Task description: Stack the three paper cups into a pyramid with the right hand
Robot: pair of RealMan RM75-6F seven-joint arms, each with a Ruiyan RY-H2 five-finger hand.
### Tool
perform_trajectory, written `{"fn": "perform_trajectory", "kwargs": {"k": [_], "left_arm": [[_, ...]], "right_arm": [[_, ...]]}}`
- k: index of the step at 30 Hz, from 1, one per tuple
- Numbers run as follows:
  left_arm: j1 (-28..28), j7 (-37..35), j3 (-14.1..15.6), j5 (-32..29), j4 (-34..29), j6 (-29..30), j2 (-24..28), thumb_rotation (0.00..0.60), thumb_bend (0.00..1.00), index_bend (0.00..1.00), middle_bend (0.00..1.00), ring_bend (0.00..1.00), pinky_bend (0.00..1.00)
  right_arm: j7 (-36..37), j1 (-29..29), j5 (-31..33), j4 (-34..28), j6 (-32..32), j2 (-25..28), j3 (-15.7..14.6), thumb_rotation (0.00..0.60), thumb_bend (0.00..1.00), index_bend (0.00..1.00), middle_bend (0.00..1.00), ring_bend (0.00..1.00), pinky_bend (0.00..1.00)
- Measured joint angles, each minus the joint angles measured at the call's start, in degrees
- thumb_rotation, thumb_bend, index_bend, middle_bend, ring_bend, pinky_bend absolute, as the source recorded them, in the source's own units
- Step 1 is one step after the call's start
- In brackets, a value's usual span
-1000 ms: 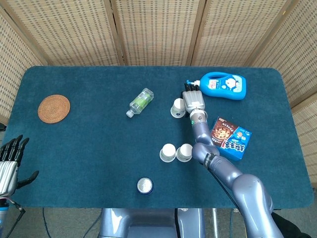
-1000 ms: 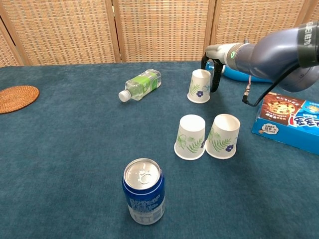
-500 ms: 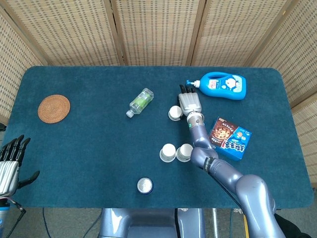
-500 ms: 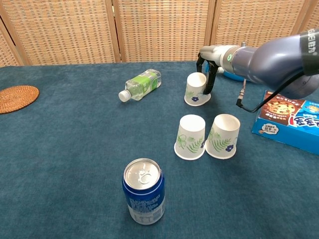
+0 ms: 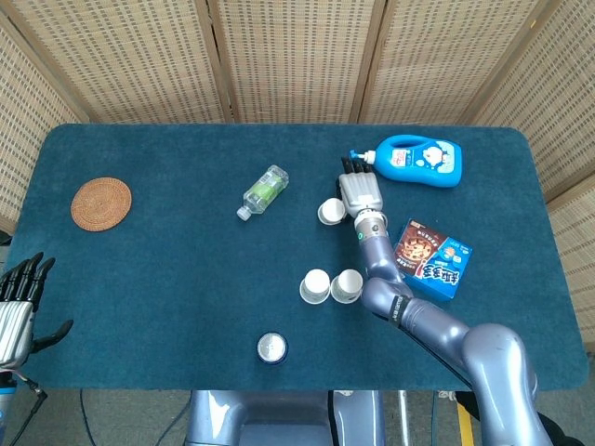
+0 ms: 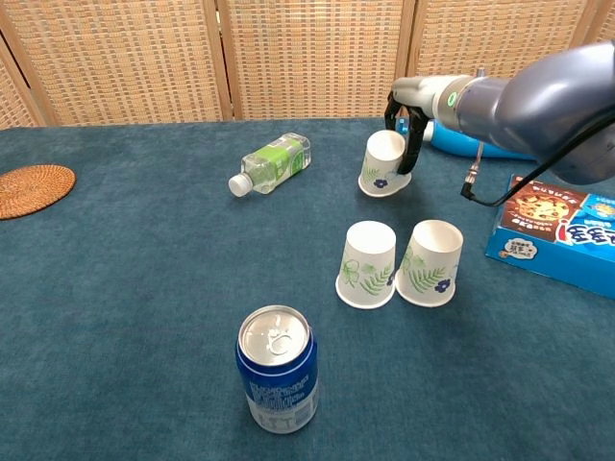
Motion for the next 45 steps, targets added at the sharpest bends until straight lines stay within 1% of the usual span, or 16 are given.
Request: {"fn": "perform_trajectory", "kwargs": {"k": [3,9,13,19,22,25,31,37,45], "left_arm": [[0.0,0.0,0.0,0.2,-0.1,0.1,0.0,0.600,0.24,0.00,0.00,0.00,0.06],[0.1,-0.4,0.3,1.0,-0.6,0.5,0.3,0.600,0.24,0.00,0.00,0.00,0.06],[0.2,-0.7,0.7,1.7,-0.9,0.6,0.6,0.600,0.24,0.00,0.00,0.00,0.06],[0.7,-1.4,1.6,4.0,-1.5,2.1,1.2,0.600,0.24,0.00,0.00,0.00,0.06],[0.9,-1.9,1.9,4.3,-1.9,2.1,1.7,0.600,0.24,0.00,0.00,0.00,0.06],[1.0,-2.0,2.1,4.6,-2.1,2.1,2.1,0.600,0.24,0.00,0.00,0.00,0.06],[1.2,-2.4,2.6,6.1,-2.6,2.9,2.5,0.600,0.24,0.00,0.00,0.00,0.06],[1.4,-2.3,2.9,7.1,-2.9,3.2,2.6,0.600,0.24,0.00,0.00,0.00,0.06],[1.8,-1.8,3.4,8.7,-3.4,4.3,2.7,0.600,0.24,0.00,0.00,0.00,0.06]], "right_arm": [[-1.4,-0.4,1.0,-5.0,2.4,2.5,0.3,0.600,0.11,0.62,0.10,0.00,0.15],[-5.5,-1.3,4.8,-17.4,8.2,7.9,0.4,0.600,0.11,0.62,0.10,0.00,0.16],[-9.2,-1.7,7.9,-27.6,13.9,11.6,0.2,0.600,0.11,0.62,0.10,0.00,0.16],[-13.0,-2.2,11.1,-42.7,23.1,16.7,0.3,0.600,0.11,0.62,0.10,0.00,0.16],[-14.4,-2.6,12.4,-49.3,27.5,18.9,0.3,0.600,0.11,0.62,0.10,0.00,0.16],[-15.5,-3.1,13.5,-54.5,31.7,20.7,0.1,0.600,0.11,0.62,0.10,0.00,0.16],[-17.3,-4.2,15.4,-61.6,36.8,23.2,-1.2,0.600,0.11,0.62,0.10,0.00,0.16],[-17.7,-5.5,17.8,-65.4,38.7,24.6,-2.3,0.600,0.11,0.62,0.10,0.00,0.15],[-16.5,-6.5,19.1,-68.9,39.7,25.2,-2.5,0.600,0.11,0.62,0.10,0.00,0.15]]}}
